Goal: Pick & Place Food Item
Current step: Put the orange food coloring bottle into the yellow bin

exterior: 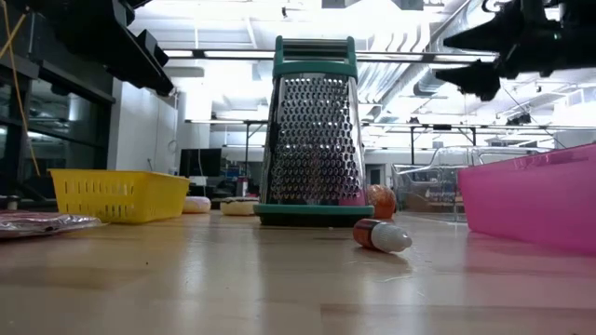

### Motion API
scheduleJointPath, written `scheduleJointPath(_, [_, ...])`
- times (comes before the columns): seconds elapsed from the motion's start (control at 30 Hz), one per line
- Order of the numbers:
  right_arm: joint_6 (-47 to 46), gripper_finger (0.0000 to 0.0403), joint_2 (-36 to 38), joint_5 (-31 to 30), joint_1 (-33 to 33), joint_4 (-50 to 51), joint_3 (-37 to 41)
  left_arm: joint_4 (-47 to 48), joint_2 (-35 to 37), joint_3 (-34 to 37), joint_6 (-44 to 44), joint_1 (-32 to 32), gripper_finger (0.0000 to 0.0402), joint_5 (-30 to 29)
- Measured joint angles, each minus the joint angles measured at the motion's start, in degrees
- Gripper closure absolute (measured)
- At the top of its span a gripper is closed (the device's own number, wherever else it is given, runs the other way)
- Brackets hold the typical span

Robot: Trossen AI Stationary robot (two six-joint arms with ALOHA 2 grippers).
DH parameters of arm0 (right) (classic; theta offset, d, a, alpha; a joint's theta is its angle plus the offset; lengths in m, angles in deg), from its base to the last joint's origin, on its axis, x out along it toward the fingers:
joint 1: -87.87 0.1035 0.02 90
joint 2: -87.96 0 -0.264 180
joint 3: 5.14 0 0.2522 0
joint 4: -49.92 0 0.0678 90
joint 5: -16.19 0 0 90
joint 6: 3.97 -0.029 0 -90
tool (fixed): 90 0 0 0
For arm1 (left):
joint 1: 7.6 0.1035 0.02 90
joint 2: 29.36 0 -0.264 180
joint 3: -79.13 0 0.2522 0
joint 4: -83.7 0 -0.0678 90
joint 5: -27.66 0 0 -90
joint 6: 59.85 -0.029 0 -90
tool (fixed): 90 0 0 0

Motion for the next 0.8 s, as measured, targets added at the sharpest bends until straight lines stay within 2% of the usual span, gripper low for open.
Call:
scheduleJointPath(0.2, [-0.2,0.0046,-9.9,0.8,2.7,4.1,-6.9,0.0,0.0,0.0,0.0,0.0,0.0293,0.0])
scheduleJointPath(0.43, [2.2,0.0046,-22.2,0.7,8.3,4.1,-15.4,0.0,0.0,0.0,0.0,0.0,0.0293,0.0])
scheduleJointPath(0.8, [7.6,0.0046,-31.9,-3.6,20.8,5.1,-26.1,0.0,0.0,0.0,0.0,0.0,0.0293,0.0])
